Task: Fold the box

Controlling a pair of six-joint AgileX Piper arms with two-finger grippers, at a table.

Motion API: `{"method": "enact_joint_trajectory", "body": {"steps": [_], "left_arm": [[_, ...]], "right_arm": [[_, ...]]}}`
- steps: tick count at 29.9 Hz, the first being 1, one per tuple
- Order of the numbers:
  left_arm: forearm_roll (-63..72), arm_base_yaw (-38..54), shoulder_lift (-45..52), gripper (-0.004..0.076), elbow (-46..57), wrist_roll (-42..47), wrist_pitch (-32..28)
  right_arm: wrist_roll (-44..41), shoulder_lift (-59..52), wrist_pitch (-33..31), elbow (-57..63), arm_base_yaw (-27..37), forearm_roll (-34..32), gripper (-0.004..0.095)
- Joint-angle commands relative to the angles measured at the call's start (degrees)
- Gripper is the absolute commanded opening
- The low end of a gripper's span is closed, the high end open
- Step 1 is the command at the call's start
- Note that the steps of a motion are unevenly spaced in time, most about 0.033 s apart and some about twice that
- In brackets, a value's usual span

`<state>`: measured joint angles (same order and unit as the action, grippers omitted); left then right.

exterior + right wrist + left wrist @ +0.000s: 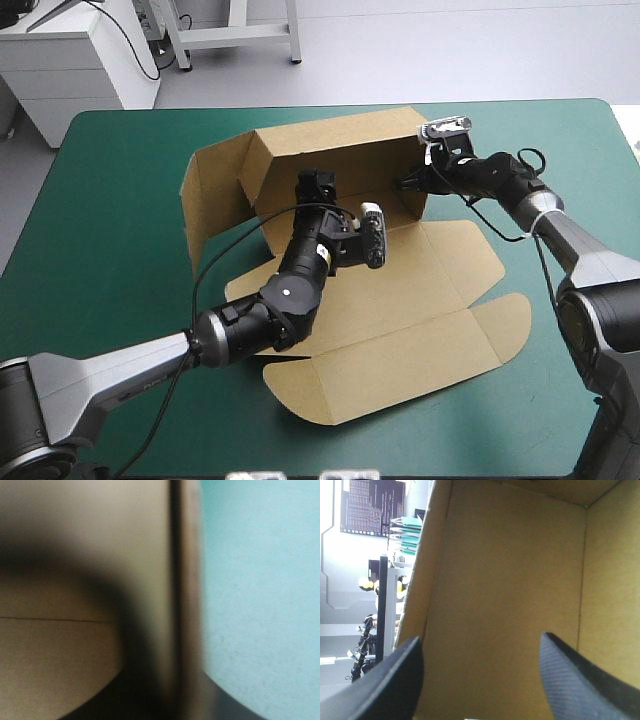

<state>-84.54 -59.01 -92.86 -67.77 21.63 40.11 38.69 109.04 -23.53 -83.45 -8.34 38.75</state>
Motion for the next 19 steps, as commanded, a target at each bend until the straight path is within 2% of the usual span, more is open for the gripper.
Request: {"method": "enact_joint_trajectory", "body": {"steps": [1, 8, 9, 10, 12, 13, 16, 19], "left_arm": [[-1.7, -3.1, 2.4, 0.0473, -1.8, 0.9, 4.5], [5.8, -7.3, 2.4, 0.0465, -1.8, 1.4, 12.0], [8.4, -7.3, 2.4, 0.043, -1.8, 1.4, 12.3], [11.5, -7.3, 2.7, 0.036, -1.8, 0.2, 12.4], [17.7, -7.2, 3.4, 0.0155, -1.8, -4.1, 12.3], [21.3, -7.2, 4.0, 0.0018, -1.8, -7.1, 12.0], [32.6, -6.4, 6.4, 0.0001, -2.6, -15.4, 11.0], [47.8, -1.6, 9.3, 0.0002, -5.3, -24.8, 11.0]], "right_arm": [[-10.3, -2.1, -3.5, -4.1, 1.0, -10.0, -0.0018], [-16.2, -2.1, -9.1, -7.2, 1.0, -14.5, -0.0018], [-16.8, -2.1, -9.8, -7.2, 1.0, -14.9, -0.0018], [-17.4, -2.1, -10.7, -7.4, 1.0, -15.4, -0.0018], [-18.0, -2.1, -12.5, -7.5, 1.1, -15.9, -0.0017], [-18.3, -2.1, -13.3, -7.5, 1.1, -16.0, -0.0018], [-20.2, -2.1, -15.3, -7.5, 1.1, -17.6, -0.0018], [-21.0, -2.1, -17.6, -7.5, 1.1, -18.6, -0.0018]]}}
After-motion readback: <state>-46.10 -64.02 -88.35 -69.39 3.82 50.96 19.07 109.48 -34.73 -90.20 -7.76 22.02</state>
